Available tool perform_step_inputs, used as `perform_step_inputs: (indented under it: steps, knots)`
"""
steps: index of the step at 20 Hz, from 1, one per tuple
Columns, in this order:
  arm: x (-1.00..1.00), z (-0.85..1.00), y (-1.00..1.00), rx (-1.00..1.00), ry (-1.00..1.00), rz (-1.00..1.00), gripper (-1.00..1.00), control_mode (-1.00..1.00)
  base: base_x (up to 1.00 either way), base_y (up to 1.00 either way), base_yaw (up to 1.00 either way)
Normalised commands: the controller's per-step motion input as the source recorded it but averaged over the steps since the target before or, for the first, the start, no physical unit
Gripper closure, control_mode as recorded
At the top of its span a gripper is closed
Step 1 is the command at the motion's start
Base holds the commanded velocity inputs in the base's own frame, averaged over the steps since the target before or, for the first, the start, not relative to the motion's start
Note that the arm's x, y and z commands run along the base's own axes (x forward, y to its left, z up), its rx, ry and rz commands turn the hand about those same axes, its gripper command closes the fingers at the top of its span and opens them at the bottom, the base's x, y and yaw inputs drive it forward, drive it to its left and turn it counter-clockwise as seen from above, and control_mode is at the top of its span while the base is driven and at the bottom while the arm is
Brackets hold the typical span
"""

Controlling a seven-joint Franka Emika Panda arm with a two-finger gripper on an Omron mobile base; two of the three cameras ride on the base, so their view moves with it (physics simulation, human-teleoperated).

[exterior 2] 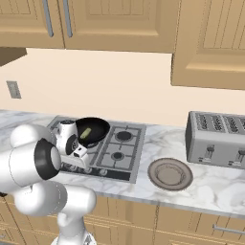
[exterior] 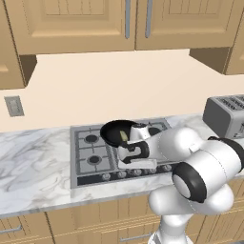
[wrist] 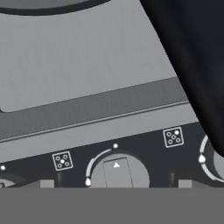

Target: Pick up the butter stick and place it in the pan. Then turn on the burner for the pan.

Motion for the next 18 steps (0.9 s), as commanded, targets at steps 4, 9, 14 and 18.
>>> perform_step_inputs:
  steps: [4,9,14,18]
  knots:
    - [-0.03,-0.15,0.00,0.00,0.00,0.00,-1.00,-1.00,0.00,0.00,0.00]
    - [-0.05,-0.17,0.00,0.00,0.00,0.00,-1.00,-1.00,0.00,0.00,0.00]
    - [-0.03,-0.18,0.00,0.00,0.00,0.00,1.00,-1.00,0.00,0.00,0.00]
    - [0.00,-0.10,0.00,0.00,0.00,0.00,1.00,-1.00,0.00,0.00,0.00]
